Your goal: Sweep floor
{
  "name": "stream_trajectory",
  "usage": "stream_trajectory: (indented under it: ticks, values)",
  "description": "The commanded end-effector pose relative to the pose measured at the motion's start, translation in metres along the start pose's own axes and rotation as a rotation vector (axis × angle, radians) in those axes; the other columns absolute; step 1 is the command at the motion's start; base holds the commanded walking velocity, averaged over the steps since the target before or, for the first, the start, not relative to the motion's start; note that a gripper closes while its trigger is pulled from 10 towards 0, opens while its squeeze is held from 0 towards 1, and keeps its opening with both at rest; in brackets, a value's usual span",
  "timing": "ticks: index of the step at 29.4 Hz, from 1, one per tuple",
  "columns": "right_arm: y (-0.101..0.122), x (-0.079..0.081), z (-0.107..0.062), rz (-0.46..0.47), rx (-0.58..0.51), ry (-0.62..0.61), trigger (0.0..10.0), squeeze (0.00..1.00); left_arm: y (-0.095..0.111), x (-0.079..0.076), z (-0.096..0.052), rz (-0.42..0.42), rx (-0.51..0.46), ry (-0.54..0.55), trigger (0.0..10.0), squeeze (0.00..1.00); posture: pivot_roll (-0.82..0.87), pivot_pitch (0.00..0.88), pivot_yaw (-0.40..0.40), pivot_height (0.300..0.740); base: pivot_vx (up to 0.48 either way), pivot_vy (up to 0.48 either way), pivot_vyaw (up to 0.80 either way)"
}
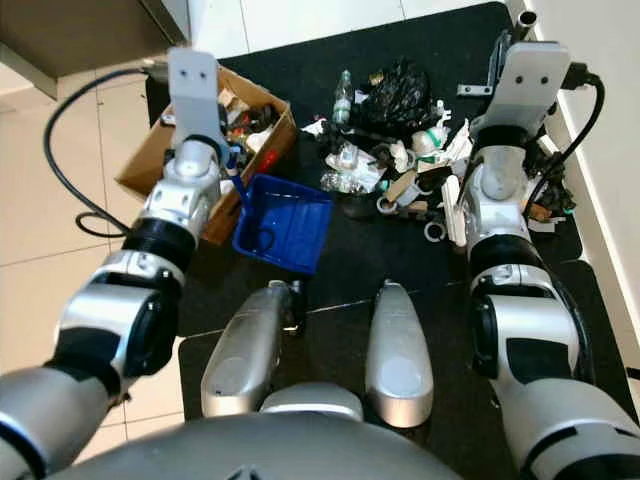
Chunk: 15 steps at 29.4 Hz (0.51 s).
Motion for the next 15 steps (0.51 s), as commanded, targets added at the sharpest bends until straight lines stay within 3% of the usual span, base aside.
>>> stream_trajectory:
  ticks: [1,3,5,6,8,9,11,15]
  values:
    - [0.0,-0.001,-0.001,-0.004,-0.015,0.0,10.0,0.0,-0.037,0.025,-0.008,0.1,0.12,0.066,10.0,0.0,0.07,0.17,0.102,0.74,0.0,0.0,0.0]
    - [0.0,0.0,-0.001,-0.003,-0.011,0.005,10.0,0.0,-0.037,0.031,-0.008,0.071,0.118,0.107,10.0,0.0,0.08,0.17,0.098,0.74,0.0,0.0,0.0]
    - [0.001,0.004,0.0,0.004,-0.012,0.014,10.0,0.0,-0.031,0.044,-0.006,-0.039,0.096,0.222,10.0,0.0,0.08,0.169,0.091,0.74,0.0,0.0,0.0]
    - [0.001,0.004,0.0,0.004,-0.012,0.014,10.0,0.0,-0.031,0.044,-0.006,-0.039,0.096,0.222,10.0,0.0,0.08,0.169,0.091,0.74,0.0,0.0,0.0]
    - [0.004,0.006,0.002,0.009,-0.018,0.021,10.0,0.0,-0.02,0.053,-0.003,-0.163,0.072,0.298,10.0,0.0,0.08,0.167,0.083,0.74,0.0,0.0,0.0]
    - [0.004,0.006,0.002,0.009,-0.018,0.021,10.0,0.0,-0.02,0.053,-0.003,-0.163,0.072,0.298,10.0,0.0,0.08,0.167,0.083,0.74,0.0,0.0,0.0]
    - [0.006,0.007,0.005,0.011,-0.024,0.023,10.0,0.0,-0.005,0.061,0.003,-0.295,0.052,0.351,10.0,0.0,0.08,0.165,0.078,0.74,0.0,0.0,0.0]
    - [0.008,0.005,0.007,0.009,-0.028,0.022,10.0,0.0,0.013,0.07,0.009,-0.394,0.022,0.393,10.0,0.0,0.07,0.164,0.079,0.74,0.0,0.0,0.0]
Point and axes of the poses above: a point about 5 cm out from each wrist's last joint towards the gripper, its own z axis pointing out of the wrist towards the gripper, its own y axis along the axis of the wrist's last joint, x = y × z, the point moved 1 cm from there along z, pointing out of the wrist towards the gripper, and after that the axes turned 10 degrees about -z, right-handed, at the moved point
